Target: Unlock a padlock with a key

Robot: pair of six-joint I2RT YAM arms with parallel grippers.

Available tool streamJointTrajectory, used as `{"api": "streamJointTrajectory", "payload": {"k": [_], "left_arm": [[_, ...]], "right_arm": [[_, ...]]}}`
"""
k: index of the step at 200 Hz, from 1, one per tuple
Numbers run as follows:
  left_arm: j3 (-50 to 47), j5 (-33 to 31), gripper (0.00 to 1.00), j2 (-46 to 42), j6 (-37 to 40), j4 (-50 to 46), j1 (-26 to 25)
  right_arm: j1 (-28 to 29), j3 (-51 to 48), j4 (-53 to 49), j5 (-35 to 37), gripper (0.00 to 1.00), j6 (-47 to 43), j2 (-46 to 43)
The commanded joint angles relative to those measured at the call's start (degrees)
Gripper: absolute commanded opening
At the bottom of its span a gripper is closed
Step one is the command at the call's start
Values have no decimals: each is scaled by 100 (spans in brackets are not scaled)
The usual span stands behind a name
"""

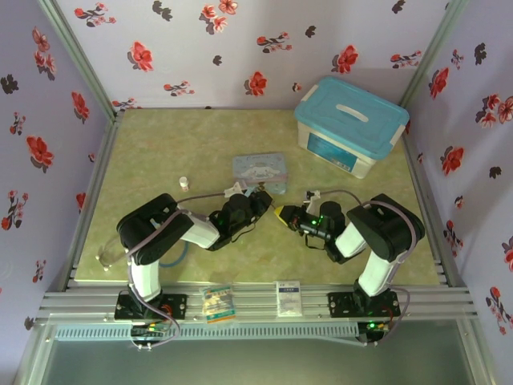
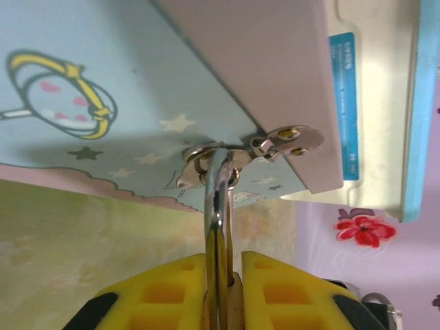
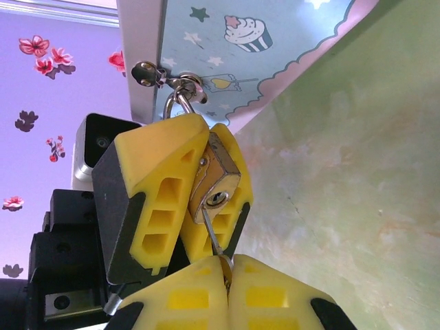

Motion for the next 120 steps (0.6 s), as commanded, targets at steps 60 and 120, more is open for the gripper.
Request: {"api": "streamJointTrajectory", "payload": {"k": [60,120], "left_arm": [[-165,-196,0,-153,-74,743,-227],[-239,-133,0,34,-300,1072,-269]], "right_arm": [[-100,92,171,-65,0,141,217],[-227,149,169,-78,0,238,96]]}}
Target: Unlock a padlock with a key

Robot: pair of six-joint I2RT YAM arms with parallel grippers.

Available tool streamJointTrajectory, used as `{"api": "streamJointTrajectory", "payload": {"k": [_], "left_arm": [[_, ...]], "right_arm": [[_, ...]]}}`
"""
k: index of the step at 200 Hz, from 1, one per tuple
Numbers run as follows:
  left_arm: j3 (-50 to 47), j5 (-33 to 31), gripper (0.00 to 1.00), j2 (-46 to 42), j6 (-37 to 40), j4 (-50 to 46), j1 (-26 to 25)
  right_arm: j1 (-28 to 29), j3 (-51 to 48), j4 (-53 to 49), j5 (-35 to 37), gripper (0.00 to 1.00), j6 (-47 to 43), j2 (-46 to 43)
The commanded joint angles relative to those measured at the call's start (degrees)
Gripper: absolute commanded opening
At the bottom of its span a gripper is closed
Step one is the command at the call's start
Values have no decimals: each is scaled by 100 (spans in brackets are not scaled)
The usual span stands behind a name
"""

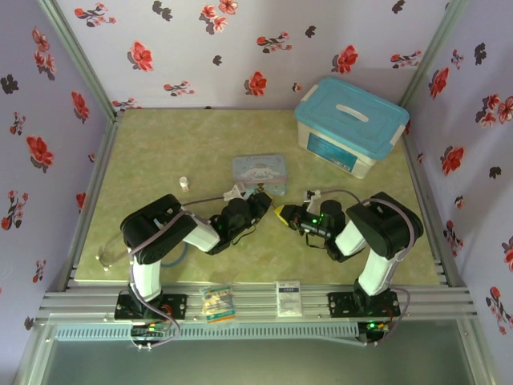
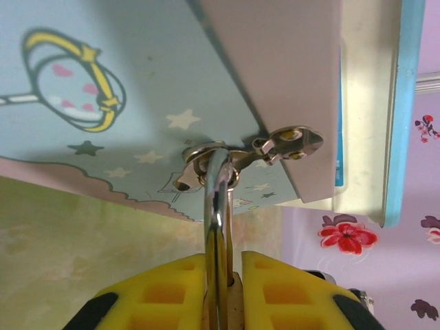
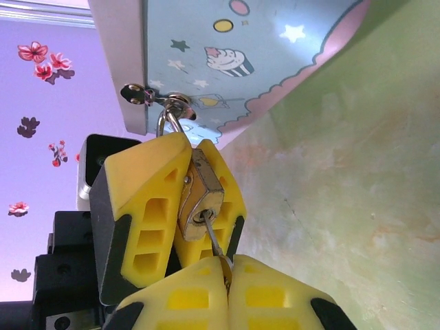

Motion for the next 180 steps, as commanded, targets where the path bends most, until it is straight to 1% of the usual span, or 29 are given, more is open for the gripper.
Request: {"api": "streamJointTrajectory", "payload": {"k": [1,23,72,127,159,180], "left_arm": [[-45,93,0,-51,-66,561,-156],[17,101,0,-42,-37,548,-228],[232,107,0,87,-54,403,-379],[396,178,0,247,-133,374,-454],[407,103,0,279,-153,172,-622],[423,99,0,434,-254,325,-661]], "right_arm": [[-96,90,171,73,0,104,-6],[-83,133,172,65,0,143,88],[5,319,168,105,0,129,-333],[220,424,172,188,0,-9,-218],[251,514,165,109,0,-370,-646],[268,529,163,77,0,-438,-713]]}}
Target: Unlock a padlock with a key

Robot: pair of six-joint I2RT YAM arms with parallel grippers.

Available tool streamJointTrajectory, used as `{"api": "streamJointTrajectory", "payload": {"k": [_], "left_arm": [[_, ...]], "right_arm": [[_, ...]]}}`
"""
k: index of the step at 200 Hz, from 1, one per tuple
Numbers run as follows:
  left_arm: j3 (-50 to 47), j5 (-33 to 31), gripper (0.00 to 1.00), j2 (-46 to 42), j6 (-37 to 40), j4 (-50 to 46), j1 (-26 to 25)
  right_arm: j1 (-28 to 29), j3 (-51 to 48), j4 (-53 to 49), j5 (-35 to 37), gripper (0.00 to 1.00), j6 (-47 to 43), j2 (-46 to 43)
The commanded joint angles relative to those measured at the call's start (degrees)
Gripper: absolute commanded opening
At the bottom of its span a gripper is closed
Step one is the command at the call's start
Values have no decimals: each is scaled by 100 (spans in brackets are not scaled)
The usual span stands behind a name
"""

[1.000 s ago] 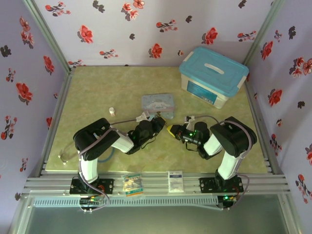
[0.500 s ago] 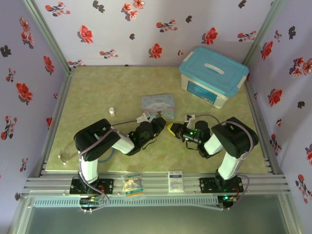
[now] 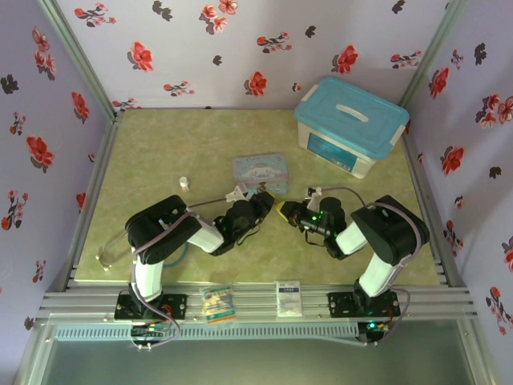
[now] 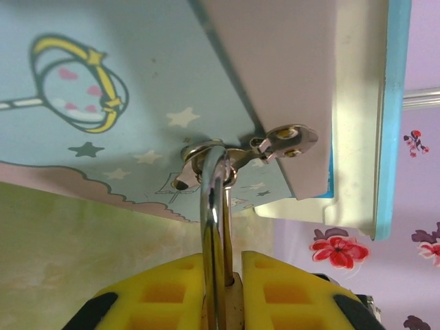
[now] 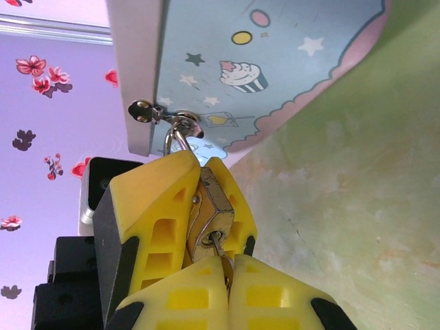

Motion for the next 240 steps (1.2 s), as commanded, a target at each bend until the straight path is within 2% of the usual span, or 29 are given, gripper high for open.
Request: {"api": "streamJointTrajectory", "payload": {"k": [1,52,80,128,170,205,240], "left_arm": [[235,580,0,260,-81,239,-432],[270,516,0,191,-130,435,-412],[278,434,0,32,-293,564,-373],[506,570,0,-179,-483,833,-521],[412,514,0,-154,-432,783,-537],[366,467,0,-169,-506,867,-573],[454,475,0,-322,-424,879,-597]], "right_arm": [[185,386,720,-220,0,-335,-298],[429,323,733,-108,0,-21,-178],[494,95,722,43,0,-244,-426],[405,256,730,-114,0,-334,-166],[379,369,722,-355,0,-435,-751],[255,150,573,-387,0,-1082,-1205],[148,335,729,-448,0,-983,-530]]}}
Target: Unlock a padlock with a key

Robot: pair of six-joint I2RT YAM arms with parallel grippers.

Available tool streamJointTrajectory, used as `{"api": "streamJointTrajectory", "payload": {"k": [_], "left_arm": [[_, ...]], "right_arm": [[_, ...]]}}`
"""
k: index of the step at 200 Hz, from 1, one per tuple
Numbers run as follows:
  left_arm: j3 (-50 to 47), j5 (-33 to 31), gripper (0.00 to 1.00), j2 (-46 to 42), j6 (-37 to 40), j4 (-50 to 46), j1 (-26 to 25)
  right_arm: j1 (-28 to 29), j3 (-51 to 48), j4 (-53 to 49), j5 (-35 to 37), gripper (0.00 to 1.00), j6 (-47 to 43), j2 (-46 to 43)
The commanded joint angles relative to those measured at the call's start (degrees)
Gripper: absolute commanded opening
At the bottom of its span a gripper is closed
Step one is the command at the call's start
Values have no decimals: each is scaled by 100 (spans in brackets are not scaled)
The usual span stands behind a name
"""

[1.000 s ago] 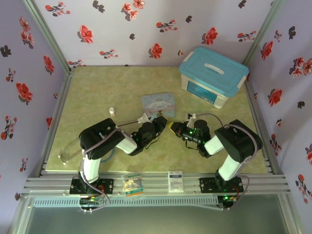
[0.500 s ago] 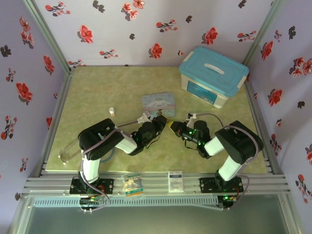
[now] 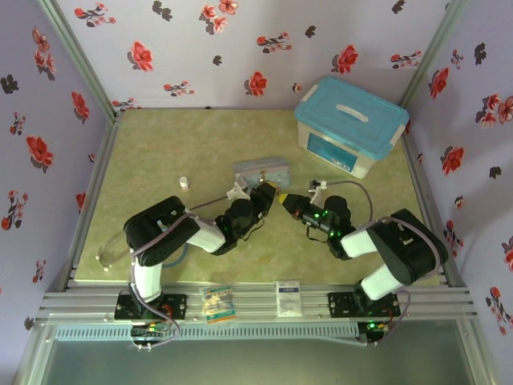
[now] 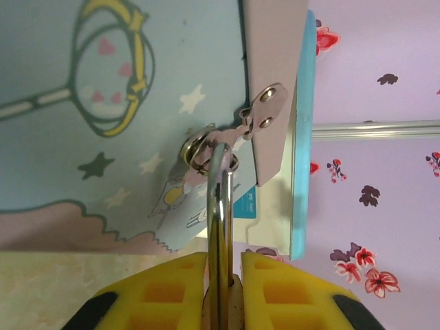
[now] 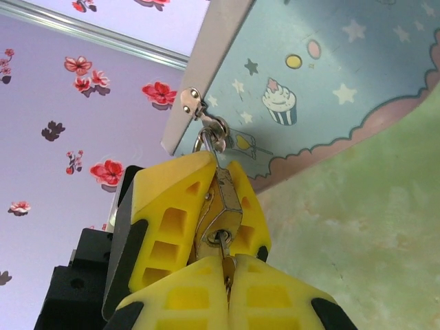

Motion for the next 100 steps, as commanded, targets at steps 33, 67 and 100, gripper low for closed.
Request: {"api": "streamJointTrajectory", "payload": {"k": [33,67,100], "left_arm": [[308,927,0,-180,101,170,-508],[401,907,0,-12,103,146,-630],[494,903,0,21,256,31,-703]], "right_arm": [[118,524,895,-966,0,-250,298],[109,712,784,-1061,0,-202,265],[10,935,694,-1146,0,397,512]]}}
